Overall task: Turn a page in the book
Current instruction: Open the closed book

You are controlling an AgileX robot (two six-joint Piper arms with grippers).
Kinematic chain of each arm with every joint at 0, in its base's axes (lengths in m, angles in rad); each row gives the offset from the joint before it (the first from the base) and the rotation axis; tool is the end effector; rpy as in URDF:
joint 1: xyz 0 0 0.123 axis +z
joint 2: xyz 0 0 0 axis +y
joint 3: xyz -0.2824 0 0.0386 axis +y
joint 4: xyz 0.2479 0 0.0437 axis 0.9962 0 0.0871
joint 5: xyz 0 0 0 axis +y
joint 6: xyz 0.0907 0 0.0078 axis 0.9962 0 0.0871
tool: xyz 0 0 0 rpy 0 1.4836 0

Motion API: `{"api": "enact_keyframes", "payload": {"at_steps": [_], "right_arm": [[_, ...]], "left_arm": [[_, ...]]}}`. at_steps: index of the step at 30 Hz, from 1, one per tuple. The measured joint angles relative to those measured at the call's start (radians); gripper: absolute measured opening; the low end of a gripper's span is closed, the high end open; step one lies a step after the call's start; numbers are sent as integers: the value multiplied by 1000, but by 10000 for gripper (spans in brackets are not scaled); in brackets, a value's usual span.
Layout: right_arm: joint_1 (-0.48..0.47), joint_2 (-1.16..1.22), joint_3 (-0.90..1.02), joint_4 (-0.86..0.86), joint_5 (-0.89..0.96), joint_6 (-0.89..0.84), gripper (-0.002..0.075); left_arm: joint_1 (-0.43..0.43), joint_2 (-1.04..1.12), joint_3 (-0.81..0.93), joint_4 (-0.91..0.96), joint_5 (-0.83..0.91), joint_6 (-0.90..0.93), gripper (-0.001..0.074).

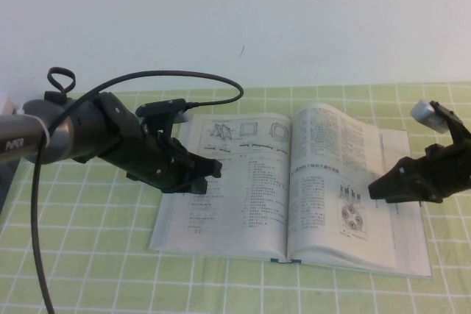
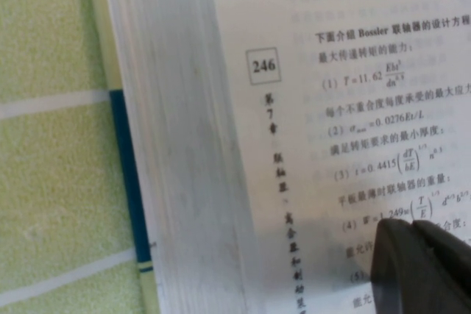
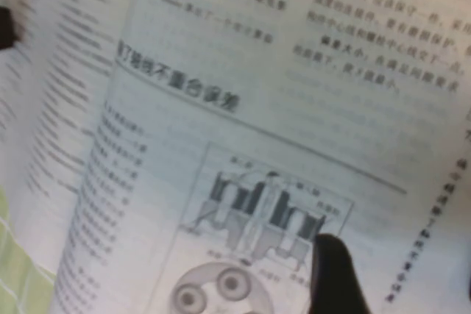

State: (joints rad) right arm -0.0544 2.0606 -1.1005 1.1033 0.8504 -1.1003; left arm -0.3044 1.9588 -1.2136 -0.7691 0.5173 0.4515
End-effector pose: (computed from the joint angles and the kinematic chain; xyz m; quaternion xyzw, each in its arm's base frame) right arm 0.3625 0.0415 0.1102 -0.0995 0.9228 0.3424 0.1456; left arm 0.3695 -0.1490 0.1598 0.0721 0.9493 -0.2319 0.1997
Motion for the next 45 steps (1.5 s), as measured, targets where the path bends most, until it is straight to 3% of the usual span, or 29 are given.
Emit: {"api": "enact_keyframes", "payload": {"at_steps": [12, 25, 30, 37, 40, 45], "right_arm": [[34, 19, 0, 164, -20, -84, 385], [35, 19, -11, 269, 93, -112, 385], [-4, 19, -96, 137, 151, -30, 385], [-30, 16, -195, -289, 186, 227, 385], [-30, 25, -193, -349, 193, 263, 385], [-31, 72, -195, -304, 203, 280, 384]], "left_arm": [[0, 0, 0, 0, 1, 0, -4], [0, 0, 0, 0, 2, 0, -4], [0, 0, 0, 0, 4, 0, -4], [0, 0, 0, 0, 4, 2, -4], [0, 0, 0, 0, 4, 2, -4], [0, 0, 0, 0, 4, 4, -2]]}}
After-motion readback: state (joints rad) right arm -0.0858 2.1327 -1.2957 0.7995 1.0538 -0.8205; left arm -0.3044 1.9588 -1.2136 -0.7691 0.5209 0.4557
